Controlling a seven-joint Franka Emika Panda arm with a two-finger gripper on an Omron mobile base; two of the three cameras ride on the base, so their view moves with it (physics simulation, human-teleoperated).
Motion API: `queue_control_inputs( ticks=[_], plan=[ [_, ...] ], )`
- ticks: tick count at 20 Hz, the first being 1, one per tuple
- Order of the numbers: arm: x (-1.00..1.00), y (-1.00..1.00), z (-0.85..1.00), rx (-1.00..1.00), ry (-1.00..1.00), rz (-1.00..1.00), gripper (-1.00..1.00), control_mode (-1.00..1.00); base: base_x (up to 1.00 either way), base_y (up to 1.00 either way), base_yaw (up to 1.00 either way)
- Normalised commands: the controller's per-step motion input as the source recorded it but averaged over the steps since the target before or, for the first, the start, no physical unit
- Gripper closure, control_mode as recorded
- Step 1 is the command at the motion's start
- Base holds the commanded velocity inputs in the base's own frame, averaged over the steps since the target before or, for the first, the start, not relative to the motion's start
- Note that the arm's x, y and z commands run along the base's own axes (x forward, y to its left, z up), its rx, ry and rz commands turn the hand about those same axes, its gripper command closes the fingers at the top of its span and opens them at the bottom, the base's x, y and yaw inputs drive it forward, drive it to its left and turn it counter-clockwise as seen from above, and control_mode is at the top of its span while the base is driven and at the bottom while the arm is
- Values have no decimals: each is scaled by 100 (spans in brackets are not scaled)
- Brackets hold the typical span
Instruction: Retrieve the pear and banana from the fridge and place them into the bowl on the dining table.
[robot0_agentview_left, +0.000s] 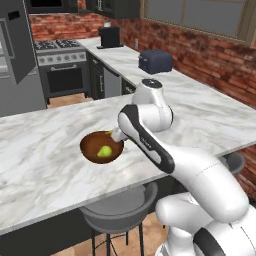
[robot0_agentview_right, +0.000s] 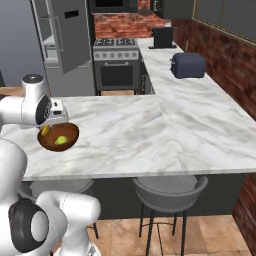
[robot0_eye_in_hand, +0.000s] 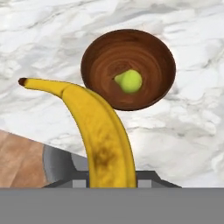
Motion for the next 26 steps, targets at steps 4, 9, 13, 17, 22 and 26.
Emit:
queue_control_inputs(
  ticks=[4, 9, 13, 17, 22, 26],
  plan=[
    [57, 31, -32, 0, 9, 0, 100, -100, 0, 0, 0],
    [15, 6, -31, -1, 2, 0, 100, -100, 0, 0, 0],
    [13, 0, -34, -2, 0, -1, 100, -100, 0, 0, 0],
    [22, 0, -36, -2, 0, 0, 100, -100, 0, 0, 0],
    [35, 6, -24, 0, 0, 0, 100, -100, 0, 0, 0],
    [41, 16, -17, 0, 0, 0, 100, -100, 0, 0, 0]
  ],
)
